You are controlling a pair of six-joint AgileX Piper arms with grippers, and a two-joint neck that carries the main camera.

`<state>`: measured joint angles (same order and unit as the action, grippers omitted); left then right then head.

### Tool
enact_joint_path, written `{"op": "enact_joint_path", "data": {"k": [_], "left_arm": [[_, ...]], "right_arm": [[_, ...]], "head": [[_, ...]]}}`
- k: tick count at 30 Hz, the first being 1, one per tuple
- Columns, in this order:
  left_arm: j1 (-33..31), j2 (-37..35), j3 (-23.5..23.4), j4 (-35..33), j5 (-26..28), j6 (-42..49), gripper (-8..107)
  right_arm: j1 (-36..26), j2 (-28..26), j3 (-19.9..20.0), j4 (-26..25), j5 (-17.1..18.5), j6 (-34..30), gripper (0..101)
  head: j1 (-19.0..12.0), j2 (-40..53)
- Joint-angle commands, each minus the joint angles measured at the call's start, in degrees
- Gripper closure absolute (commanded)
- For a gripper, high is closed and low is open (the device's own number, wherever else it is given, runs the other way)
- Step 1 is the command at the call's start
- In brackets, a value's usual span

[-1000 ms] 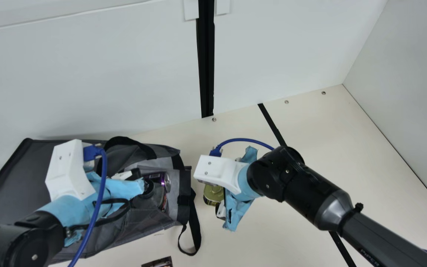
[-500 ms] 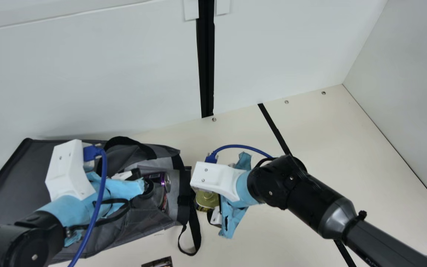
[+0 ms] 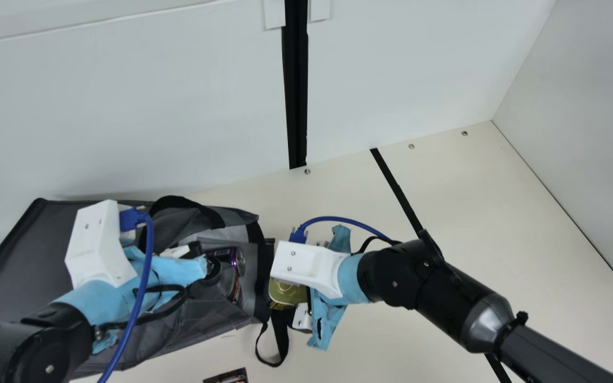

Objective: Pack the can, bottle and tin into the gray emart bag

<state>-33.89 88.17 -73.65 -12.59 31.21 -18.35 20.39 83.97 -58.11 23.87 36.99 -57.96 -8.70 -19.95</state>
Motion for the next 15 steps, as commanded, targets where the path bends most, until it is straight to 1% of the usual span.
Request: {"op": "enact_joint_path", "data": {"k": [1, 8, 15], "left_arm": [[0.0, 0.0, 0.0, 0.0, 0.0, 0.0, 89], [0.0, 0.0, 0.0, 0.0, 0.0, 0.0, 89], [0.0, 0.0, 0.0, 0.0, 0.0, 0.0, 89]], "right_arm": [[-0.18, 0.02, 0.21, 2.56, -0.42, -2.21, 101], [-1.0, 0.58, 0.56, 8.4, -1.3, -7.82, 101], [-1.35, 2.11, 0.42, 13.09, -2.14, -12.44, 101]], "head": [[-1.3, -0.05], [-1.3, -0.05], [-1.3, -0.05]]}}
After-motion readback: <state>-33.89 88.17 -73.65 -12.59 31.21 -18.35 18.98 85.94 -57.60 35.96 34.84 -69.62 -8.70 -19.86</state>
